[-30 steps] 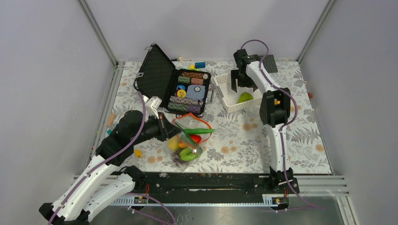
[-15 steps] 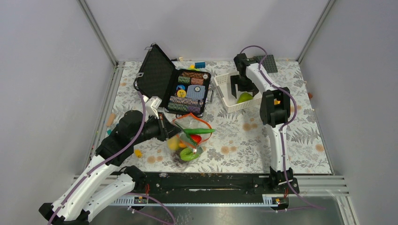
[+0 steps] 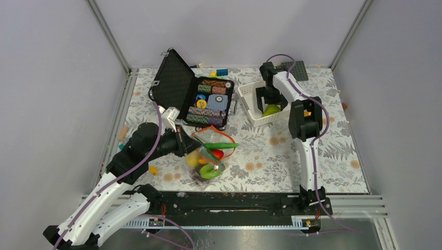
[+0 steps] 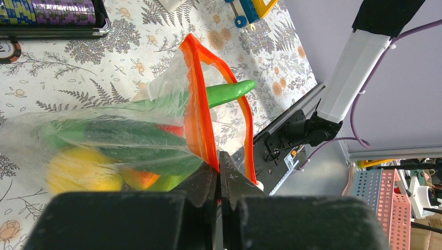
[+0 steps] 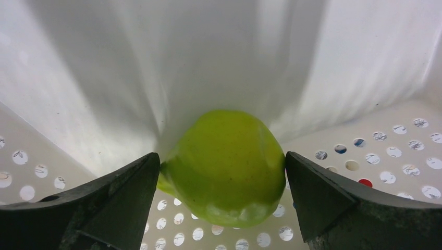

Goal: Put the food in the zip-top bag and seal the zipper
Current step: Pick up the fake fruit from the bin.

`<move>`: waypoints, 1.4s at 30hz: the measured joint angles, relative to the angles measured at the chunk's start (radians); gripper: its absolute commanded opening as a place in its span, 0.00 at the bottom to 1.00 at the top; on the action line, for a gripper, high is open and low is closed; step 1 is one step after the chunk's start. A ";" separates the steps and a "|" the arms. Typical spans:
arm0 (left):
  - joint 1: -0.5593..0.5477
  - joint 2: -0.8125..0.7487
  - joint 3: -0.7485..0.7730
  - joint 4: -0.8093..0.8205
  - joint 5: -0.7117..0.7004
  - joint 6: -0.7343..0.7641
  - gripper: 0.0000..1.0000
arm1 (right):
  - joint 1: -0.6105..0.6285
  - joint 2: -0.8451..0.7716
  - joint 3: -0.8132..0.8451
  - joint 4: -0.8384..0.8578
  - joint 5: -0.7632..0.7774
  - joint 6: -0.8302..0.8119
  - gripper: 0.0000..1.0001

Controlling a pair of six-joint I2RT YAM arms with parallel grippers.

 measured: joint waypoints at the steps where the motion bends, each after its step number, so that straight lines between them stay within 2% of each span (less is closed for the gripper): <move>1: 0.000 0.000 0.000 0.000 0.000 0.000 0.01 | 0.000 0.000 0.000 0.000 -0.005 0.000 1.00; 5: 0.000 0.000 0.000 0.000 0.000 0.000 0.01 | 0.000 0.000 0.000 0.000 -0.042 0.004 0.92; 9: 0.000 0.000 0.000 0.000 0.000 0.000 0.01 | 0.000 0.000 0.000 0.000 -0.077 0.024 0.80; 15: 0.000 -0.006 0.000 -0.001 -0.004 0.003 0.01 | 0.000 0.000 0.002 0.000 -0.085 0.047 0.45; 19: 0.000 -0.012 0.000 -0.002 -0.010 0.003 0.01 | 0.000 0.000 0.002 0.001 -0.084 0.058 0.30; 25: 0.000 -0.014 0.000 -0.002 -0.016 0.004 0.01 | 0.000 -0.026 -0.018 0.045 -0.076 0.076 0.25; 30: 0.000 -0.014 0.000 -0.002 -0.019 0.003 0.01 | 0.000 -0.126 -0.087 0.117 -0.065 0.080 0.23; 42: 0.000 -0.013 0.000 -0.002 -0.021 0.003 0.01 | 0.001 -0.629 -0.515 0.486 -0.017 0.074 0.20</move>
